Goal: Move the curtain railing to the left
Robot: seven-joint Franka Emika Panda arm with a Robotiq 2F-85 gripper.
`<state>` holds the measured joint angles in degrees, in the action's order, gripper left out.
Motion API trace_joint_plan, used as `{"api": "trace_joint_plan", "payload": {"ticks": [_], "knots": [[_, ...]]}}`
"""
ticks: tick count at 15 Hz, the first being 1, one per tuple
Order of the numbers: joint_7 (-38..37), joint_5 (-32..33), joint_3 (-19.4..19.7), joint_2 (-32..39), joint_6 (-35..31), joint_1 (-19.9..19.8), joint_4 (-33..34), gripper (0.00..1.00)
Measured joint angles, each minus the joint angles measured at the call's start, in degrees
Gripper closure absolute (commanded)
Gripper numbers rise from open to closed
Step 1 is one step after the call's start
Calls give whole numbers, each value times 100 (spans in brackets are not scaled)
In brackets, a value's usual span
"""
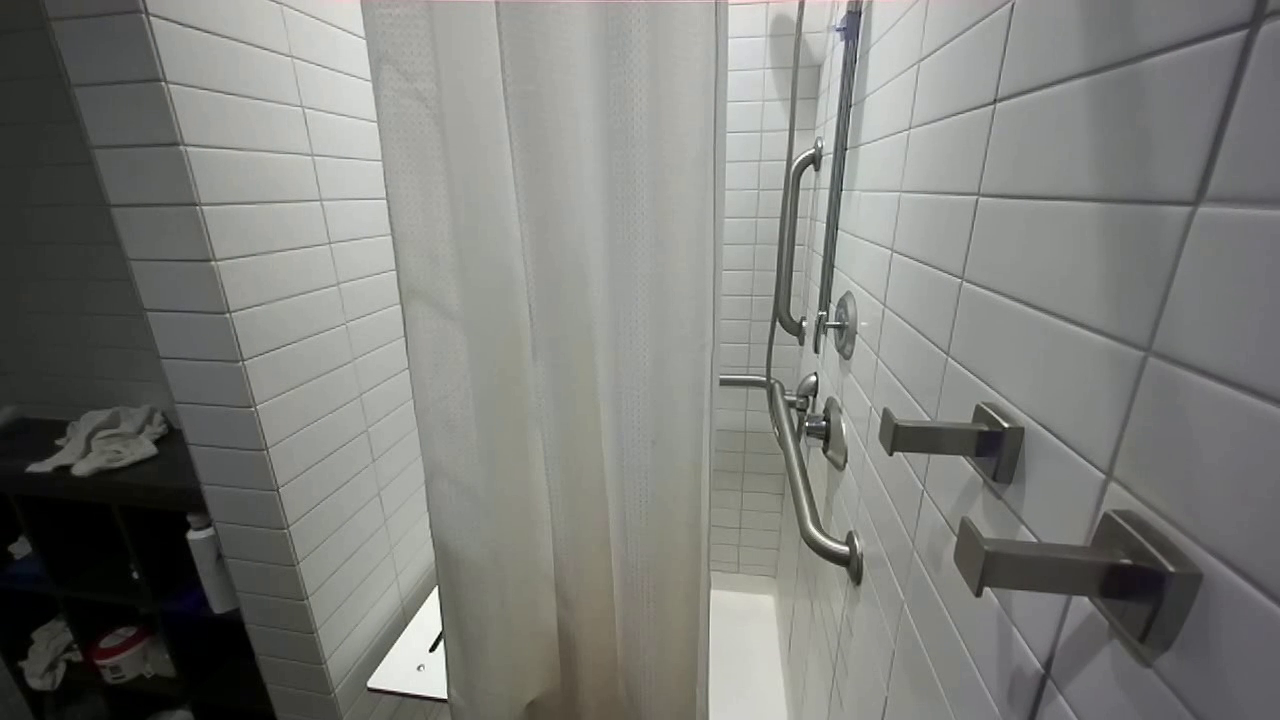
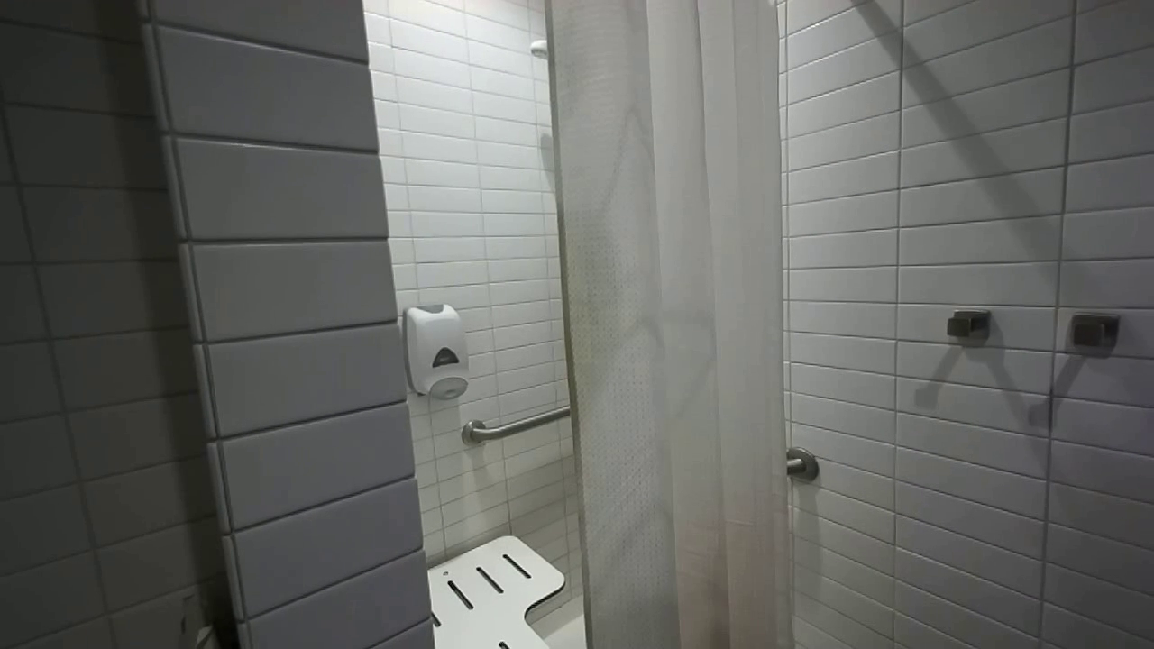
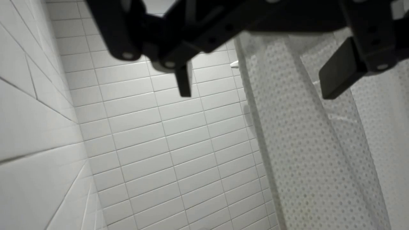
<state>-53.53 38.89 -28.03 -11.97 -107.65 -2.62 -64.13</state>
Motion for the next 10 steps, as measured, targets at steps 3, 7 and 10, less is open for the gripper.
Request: {"api": "trace_joint_plan", "payload": {"ticks": [3,7,10], "knots": [[0,0,0,0,0,0,0,0],[-53,62,23,107,72,110,-13,0],[-191,276,53,376,169,222,178,0]]}}
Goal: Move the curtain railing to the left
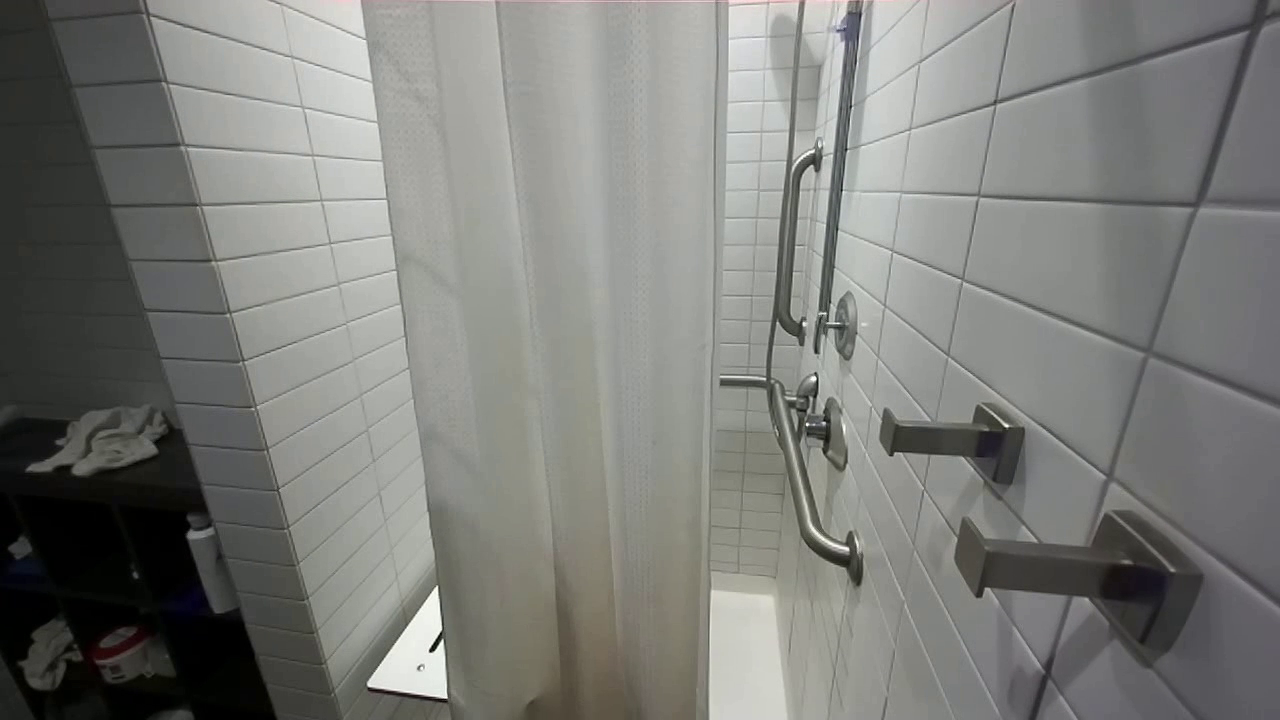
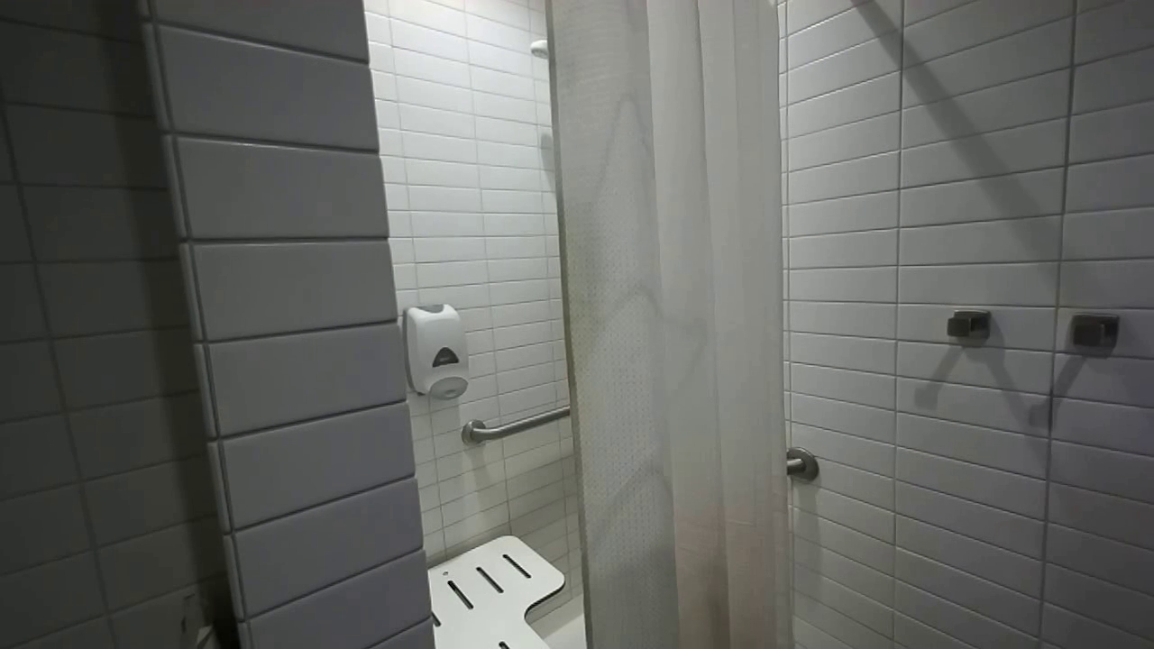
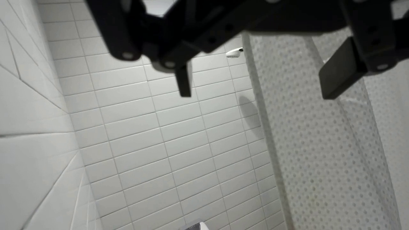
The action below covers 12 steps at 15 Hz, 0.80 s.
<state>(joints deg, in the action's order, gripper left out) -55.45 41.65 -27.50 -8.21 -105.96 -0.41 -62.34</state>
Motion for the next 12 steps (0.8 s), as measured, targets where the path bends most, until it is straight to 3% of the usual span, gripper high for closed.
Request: {"api": "trace_joint_plan", "payload": {"ticks": [10,11,12], "knots": [[-25,995,-122,1455,624,45,1709,0],[-24,1048,-123,1565,666,74,1838,25],[-20,1035,49,1638,676,228,1928,26]]}}
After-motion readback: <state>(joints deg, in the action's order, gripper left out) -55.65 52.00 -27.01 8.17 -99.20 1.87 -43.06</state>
